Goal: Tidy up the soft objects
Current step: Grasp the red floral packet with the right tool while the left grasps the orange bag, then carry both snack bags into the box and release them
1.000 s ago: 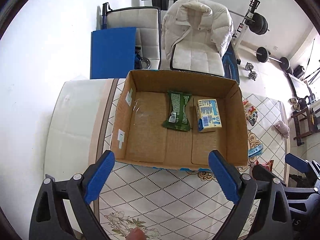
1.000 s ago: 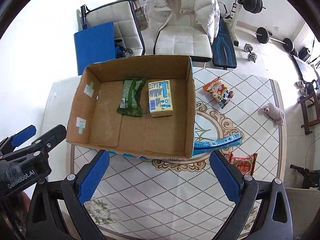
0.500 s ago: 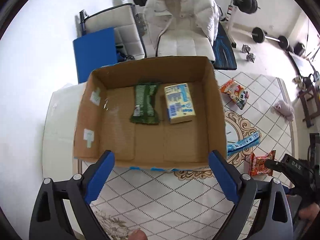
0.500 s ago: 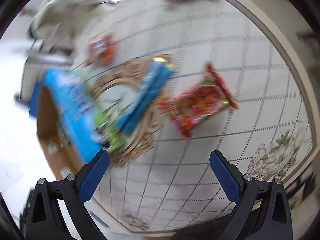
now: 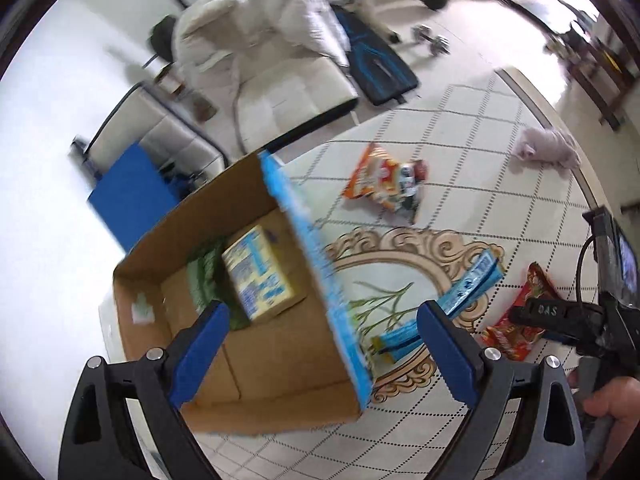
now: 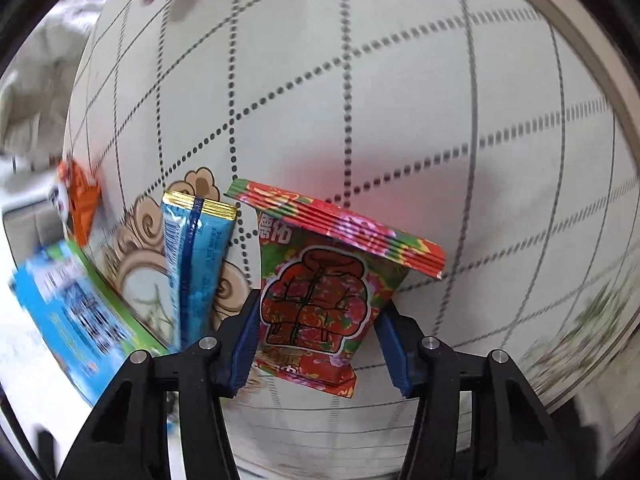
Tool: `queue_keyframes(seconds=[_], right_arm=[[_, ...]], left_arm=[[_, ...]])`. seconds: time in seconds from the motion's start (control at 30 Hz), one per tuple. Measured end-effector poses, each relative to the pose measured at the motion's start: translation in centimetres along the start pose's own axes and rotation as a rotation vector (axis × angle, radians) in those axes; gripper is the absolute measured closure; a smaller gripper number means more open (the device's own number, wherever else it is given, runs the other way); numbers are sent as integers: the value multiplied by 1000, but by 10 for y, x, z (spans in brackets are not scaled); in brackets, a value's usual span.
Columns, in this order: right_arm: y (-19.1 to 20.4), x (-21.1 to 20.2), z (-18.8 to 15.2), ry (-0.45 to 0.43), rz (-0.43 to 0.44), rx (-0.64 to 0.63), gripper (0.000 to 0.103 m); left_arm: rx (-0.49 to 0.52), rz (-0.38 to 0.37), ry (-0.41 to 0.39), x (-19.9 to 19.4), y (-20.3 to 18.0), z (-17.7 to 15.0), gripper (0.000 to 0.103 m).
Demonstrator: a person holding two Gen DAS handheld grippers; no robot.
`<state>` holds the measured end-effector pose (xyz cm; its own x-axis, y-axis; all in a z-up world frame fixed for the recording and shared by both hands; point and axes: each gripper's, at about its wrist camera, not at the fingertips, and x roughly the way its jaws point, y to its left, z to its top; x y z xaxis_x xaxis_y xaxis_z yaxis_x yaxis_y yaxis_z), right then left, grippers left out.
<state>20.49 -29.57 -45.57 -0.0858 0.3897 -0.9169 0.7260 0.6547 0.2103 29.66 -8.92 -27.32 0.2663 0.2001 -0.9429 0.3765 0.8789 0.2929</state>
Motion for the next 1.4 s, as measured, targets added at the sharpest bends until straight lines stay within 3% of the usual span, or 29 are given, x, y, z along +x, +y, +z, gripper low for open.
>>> queue_keyframes(seconds=[0.03, 0.1, 0.2, 0.33, 0.5, 0.53, 0.6, 0.7, 0.8, 0.83, 0.87, 0.9, 1.03, 1.17, 1.4], right_arm=[[-1, -5, 5, -14, -47, -58, 47], [-1, -14, 17, -29, -121, -154, 48], [9, -28, 37, -54, -239, -300, 48], [40, -40, 70, -67, -351, -470, 49], [85, -46, 97, -66, -394, -582, 49], [92, -47, 98, -71, -398, -599, 49], [103, -46, 102, -62, -403, -614, 48], [112, -43, 108, -44, -397, -628, 39], [105, -37, 111, -31, -404, -623, 39], [111, -32, 113, -23, -404, -613, 39], [110, -30, 113, -12, -394, -608, 39], [109, -29, 113, -12, -389, -603, 39], [107, -28, 116, -22, -392, -593, 39], [100, -35, 105, -48, -393, -601, 54], [88, -69, 73, -79, -341, -607, 56]], left_arm=[[1, -17, 27, 7, -3, 9, 7], [-55, -139, 104, 27, 0, 29, 7], [-277, -331, 238, 68, 25, 60, 7], [-442, -439, 336, 110, 31, 93, 7], [-446, -372, 412, 147, 16, 125, 7], [-437, -314, 418, 153, 13, 132, 7], [-421, -293, 405, 162, 9, 145, 7], [-426, -262, 452, 179, 3, 152, 7], [-394, -215, 482, 194, -2, 155, 7], [-388, -207, 486, 198, -3, 154, 11], [-382, -206, 484, 201, -5, 153, 24], [-372, -193, 486, 204, -8, 151, 29], [-344, -181, 426, 194, -10, 142, 39], [-291, -174, 390, 179, -23, 130, 40], [-272, -237, 280, 121, -31, 104, 41]])
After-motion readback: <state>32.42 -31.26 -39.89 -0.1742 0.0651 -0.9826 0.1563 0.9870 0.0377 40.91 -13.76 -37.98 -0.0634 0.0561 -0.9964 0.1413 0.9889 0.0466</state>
